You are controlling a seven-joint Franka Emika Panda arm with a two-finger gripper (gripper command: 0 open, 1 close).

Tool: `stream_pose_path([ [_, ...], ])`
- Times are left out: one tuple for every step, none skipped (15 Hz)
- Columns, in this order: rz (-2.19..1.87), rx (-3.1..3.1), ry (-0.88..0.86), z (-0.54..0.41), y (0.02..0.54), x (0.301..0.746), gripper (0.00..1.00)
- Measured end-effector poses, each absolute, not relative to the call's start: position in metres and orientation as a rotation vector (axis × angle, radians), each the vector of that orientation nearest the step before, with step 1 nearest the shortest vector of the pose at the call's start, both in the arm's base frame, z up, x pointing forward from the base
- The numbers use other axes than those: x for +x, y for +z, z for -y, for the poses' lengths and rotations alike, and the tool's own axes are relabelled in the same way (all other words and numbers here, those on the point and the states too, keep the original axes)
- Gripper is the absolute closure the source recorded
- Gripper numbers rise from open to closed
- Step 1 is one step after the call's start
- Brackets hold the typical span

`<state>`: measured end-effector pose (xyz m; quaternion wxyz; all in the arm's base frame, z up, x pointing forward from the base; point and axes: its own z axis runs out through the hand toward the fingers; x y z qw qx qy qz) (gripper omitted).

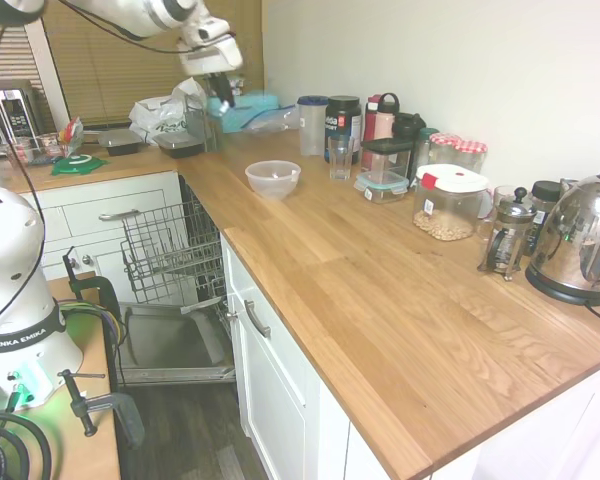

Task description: Put the fork in the dishwasher

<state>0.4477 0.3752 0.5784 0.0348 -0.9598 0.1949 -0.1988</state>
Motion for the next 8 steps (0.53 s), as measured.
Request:
stream_pose_path([
  [-0.58,-2.954,-0.615,-0.393,0.574,0.412,1.0],
  [-0.558,-2.963,-0.613,-0.41,0.565,0.377,1.0],
  [-0.532,-2.977,-0.609,-0.424,0.552,0.347,1.0],
  [-0.5,-2.994,-0.603,-0.436,0.535,0.32,1.0],
  [-0.469,-3.019,-0.591,-0.445,0.515,0.3,1.0],
  [-0.438,-3.054,-0.579,-0.452,0.49,0.283,1.0],
  [-0.403,-3.092,-0.581,-0.459,0.464,0.269,1.0],
  [-0.369,-3.135,-0.589,-0.467,0.435,0.259,1.0],
])
